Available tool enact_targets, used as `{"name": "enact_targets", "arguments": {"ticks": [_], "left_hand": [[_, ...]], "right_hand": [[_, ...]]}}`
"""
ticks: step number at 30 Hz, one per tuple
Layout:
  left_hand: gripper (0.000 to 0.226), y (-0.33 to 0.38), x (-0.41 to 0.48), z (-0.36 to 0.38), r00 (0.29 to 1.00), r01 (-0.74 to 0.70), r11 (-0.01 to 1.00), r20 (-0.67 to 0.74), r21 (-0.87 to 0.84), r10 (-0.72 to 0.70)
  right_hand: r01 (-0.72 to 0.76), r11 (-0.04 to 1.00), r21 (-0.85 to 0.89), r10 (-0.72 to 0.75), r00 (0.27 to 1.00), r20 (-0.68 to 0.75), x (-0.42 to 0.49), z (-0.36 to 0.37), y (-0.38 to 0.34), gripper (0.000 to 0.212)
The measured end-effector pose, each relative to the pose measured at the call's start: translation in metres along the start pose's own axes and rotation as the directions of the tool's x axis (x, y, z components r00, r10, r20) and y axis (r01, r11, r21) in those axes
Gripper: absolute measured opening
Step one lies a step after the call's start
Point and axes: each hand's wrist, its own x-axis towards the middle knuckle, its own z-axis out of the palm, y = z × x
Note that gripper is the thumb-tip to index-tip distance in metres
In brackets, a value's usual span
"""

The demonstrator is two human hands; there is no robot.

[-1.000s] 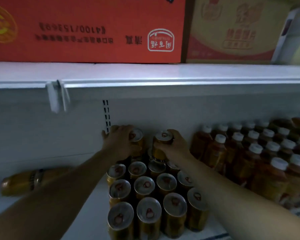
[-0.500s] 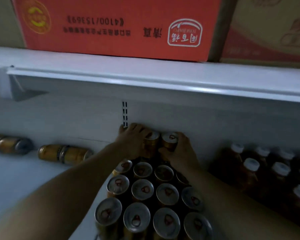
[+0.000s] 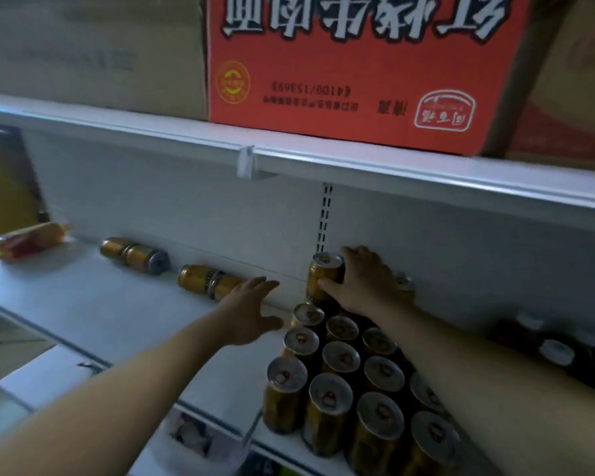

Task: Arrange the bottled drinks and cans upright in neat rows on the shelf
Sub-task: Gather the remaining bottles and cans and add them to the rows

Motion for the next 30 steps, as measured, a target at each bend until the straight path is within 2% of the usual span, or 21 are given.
{"name": "enact_targets", "arguments": {"ticks": [4, 13, 17, 26, 30], "left_hand": [[0.081, -0.071, -0.037, -0.024, 0.993, 0.114, 0.993, -0.024, 0.012, -0.113], [0.079, -0.253, -0.107, -0.109, 0.947, 0.318, 0.947, -0.058, 0.050, -0.316], [0.078, -0.318, -0.124, -0.144, 0.923, 0.385, 0.921, -0.049, 0.057, -0.383], [0.077, -0.437, -0.093, -0.185, 0.885, 0.458, 0.889, -0.085, -0.009, -0.457], [0.077, -0.490, -0.053, -0.199, 0.879, 0.473, 0.880, -0.100, 0.049, -0.467]], "right_hand": [[0.101, 0.995, 0.005, -0.101, 0.993, 0.063, 0.017, 0.019, -0.078, 0.084], [0.173, 0.980, 0.098, -0.187, 0.970, 0.155, 0.053, 0.075, -0.291, 0.085], [0.217, 0.967, 0.134, -0.237, 0.959, 0.153, 0.072, 0.093, -0.368, 0.078], [0.219, 0.969, 0.111, -0.238, 0.950, 0.202, 0.147, 0.149, -0.454, 0.075], [0.211, 0.974, 0.078, -0.223, 0.950, 0.218, 0.201, 0.188, -0.475, 0.074]]}}
